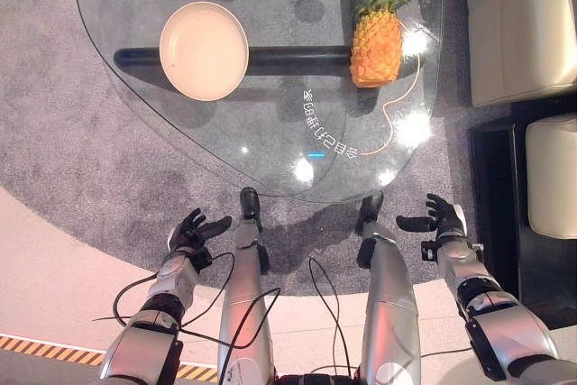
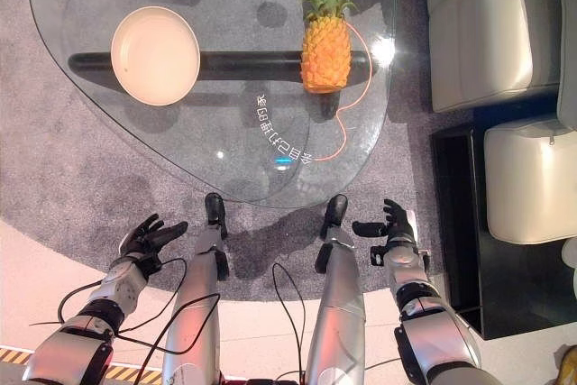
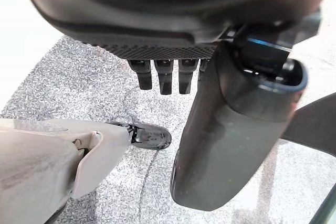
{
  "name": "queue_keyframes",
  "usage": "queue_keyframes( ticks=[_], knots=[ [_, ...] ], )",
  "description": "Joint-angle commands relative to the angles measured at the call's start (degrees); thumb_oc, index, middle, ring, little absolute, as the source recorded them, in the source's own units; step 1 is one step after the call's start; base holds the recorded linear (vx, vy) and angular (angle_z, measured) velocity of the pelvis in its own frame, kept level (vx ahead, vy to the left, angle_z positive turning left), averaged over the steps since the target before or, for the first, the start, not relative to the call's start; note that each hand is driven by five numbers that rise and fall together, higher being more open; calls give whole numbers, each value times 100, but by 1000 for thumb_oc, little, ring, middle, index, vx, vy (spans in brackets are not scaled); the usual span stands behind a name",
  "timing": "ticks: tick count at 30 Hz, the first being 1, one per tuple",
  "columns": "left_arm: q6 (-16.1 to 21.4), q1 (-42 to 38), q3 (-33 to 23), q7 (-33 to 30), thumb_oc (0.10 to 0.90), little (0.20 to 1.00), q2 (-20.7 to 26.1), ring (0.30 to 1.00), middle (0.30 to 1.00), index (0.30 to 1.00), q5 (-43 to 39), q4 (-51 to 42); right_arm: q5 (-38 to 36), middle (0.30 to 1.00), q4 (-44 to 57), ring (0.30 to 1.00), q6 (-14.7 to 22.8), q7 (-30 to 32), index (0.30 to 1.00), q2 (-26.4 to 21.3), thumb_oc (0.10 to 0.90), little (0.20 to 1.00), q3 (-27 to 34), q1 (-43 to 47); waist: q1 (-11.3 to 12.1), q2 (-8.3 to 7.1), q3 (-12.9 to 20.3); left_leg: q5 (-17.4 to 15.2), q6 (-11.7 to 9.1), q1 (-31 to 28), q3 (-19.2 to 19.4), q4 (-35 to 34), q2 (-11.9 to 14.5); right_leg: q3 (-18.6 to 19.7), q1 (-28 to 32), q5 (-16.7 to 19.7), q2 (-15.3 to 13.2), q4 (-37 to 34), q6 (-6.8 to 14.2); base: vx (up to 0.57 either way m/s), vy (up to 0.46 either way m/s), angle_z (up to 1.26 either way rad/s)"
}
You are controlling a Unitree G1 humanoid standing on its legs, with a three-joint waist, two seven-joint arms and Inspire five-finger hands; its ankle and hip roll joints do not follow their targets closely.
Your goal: Pick up the fruit to the plate
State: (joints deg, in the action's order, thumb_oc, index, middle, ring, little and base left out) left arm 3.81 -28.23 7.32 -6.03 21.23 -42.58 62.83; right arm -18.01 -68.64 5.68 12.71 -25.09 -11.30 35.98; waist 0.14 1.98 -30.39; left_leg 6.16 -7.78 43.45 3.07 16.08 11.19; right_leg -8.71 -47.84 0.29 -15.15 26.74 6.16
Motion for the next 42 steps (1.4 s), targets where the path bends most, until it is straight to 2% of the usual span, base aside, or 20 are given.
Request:
queue_keyframes(
  ticks=[1, 6, 7, 10, 13, 16, 20, 27, 33, 38, 42],
  knots=[
    [168, 20, -177, -200, 800, 900, 382, 900, 900, 900, -117, 83, -313, 900, 61, 900, 170, 354, 900, -540, 800, 900, 36, -147, 71, 13, 60, -525, -20, 440, -298, 910, -39, 182, -94, 32, -146, 22, 288, 0, 0, 0],
    [143, -38, -131, -194, 800, 900, 414, 900, 900, 900, -136, 110, -512, 900, 88, 900, 391, 939, 900, -677, 800, 900, 162, -38, 77, 11, 60, -524, -20, 451, -291, 890, -44, 156, -97, 53, -156, -11, 294, -2, -3, 2],
    [158, -23, -99, -199, 800, 900, 417, 900, 900, 900, -159, 106, -598, 900, 163, 900, 494, 1332, 900, -739, 800, 900, 257, -16, 76, 4, 60, -524, -25, 454, -285, 876, -38, 141, -93, 64, -158, -31, 303, -6, -12, 3],
    [205, 21, -47, -190, 800, 900, 396, 900, 900, 900, -187, 121, -693, 900, 341, 900, 749, 1950, 900, -878, 800, 900, 468, 20, 68, -11, 60, -536, -31, 439, -283, 848, -39, 115, -70, 89, -155, -80, 311, 0, 0, 0],
    [249, 37, -9, -186, 800, 900, 370, 900, 900, 900, -210, 157, -725, 900, 542, 900, 880, 2308, 900, -938, 800, 900, 579, 87, 63, -22, 60, -543, -33, 431, -282, 835, -34, 101, -65, 106, -157, -97, 315, 0, 0, 0],
    [318, 47, 67, -150, 800, 900, 318, 900, 900, 900, -249, 182, -734, 900, 1062, 900, 1066, 2890, 900, -1058, 800, 900, 608, 257, 54, -27, 60, -543, -31, 432, -288, 802, -51, 72, -72, 134, -173, -136, 315, 0, 0, 0],
    [375, 94, 129, -166, 800, 900, 266, 900, 900, 900, -292, 138, -698, 900, 1596, 900, 1287, 3368, 900, -1135, 800, 900, 560, 408, 53, -29, 60, -528, -34, 427, -289, 740, -60, 36, -68, 155, -187, -195, 314, 0, 0, 0],
    [423, 198, 147, -201, 800, 900, 174, 900, 900, 900, -318, 63, -344, 900, 2937, 900, 1389, 4183, 900, -1201, 800, 900, 443, 606, 32, -16, 60, -492, -34, 394, -282, 620, -103, -14, -59, 164, -200, -265, 311, 0, 0, 0],
    [454, 240, 107, -133, 800, 900, 113, 900, 900, 900, -302, 44, 155, 900, 3889, 900, 1325, 4341, 900, -1165, 800, 900, 270, 728, 24, 31, 60, -455, -16, 393, -239, 544, -134, -13, -87, 148, -217, -283, 302, 4, 23, 1],
    [480, 308, 84, -75, 800, 900, 64, 900, 900, 900, -269, 9, 495, 900, 4578, 900, 1325, 4255, 900, -1111, 800, 900, 109, 723, 23, 50, 60, -423, -12, 368, -213, 479, -159, -24, -66, 148, -221, -333, 300, 0, 0, 0],
    [487, 387, 39, -87, 800, 900, -12, 900, 900, 900, -195, -51, 697, 900, 5203, 900, 1174, 3989, 900, -985, 800, 900, -16, 664, 14, 64, 60, -383, -12, 329, -179, 417, -172, -19, -42, 158, -221, -375, 300, 0, 0, 0]
  ],
)
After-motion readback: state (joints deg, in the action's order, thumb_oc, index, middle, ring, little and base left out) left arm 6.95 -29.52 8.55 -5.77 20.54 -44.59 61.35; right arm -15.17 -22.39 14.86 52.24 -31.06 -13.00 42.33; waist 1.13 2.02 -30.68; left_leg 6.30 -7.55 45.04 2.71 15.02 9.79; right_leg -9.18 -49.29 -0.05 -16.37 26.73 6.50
